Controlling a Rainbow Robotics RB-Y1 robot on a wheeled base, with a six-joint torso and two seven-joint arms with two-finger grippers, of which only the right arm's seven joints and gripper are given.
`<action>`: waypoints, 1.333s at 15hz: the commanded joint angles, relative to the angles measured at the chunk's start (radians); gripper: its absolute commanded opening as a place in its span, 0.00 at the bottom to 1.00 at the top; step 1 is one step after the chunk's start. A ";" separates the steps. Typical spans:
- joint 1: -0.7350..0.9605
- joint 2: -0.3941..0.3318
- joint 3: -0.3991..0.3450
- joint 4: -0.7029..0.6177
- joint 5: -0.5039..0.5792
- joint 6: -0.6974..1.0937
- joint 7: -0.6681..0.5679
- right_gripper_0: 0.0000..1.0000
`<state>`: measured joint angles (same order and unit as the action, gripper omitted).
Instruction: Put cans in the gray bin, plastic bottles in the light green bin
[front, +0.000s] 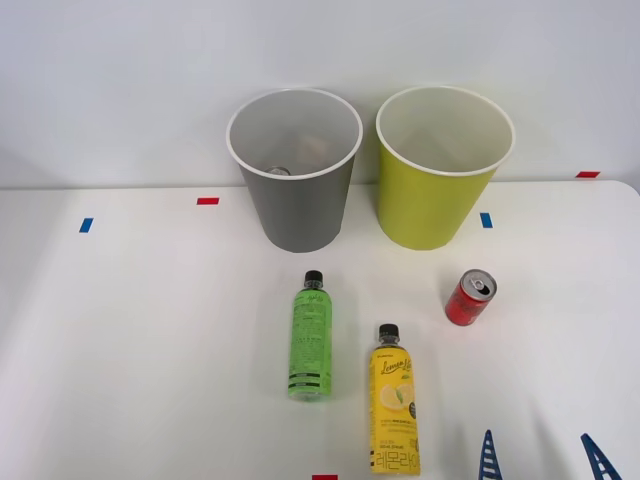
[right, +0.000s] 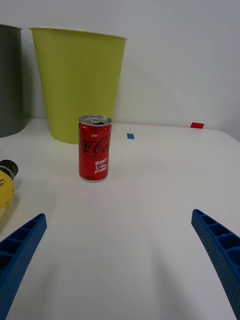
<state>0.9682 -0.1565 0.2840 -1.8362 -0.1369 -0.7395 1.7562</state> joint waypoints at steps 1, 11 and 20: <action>0.000 0.000 0.000 0.000 0.000 0.000 0.000 1.00; 0.000 0.000 0.000 0.000 0.000 0.000 0.000 1.00; 0.000 0.000 0.000 0.000 0.000 0.000 0.000 1.00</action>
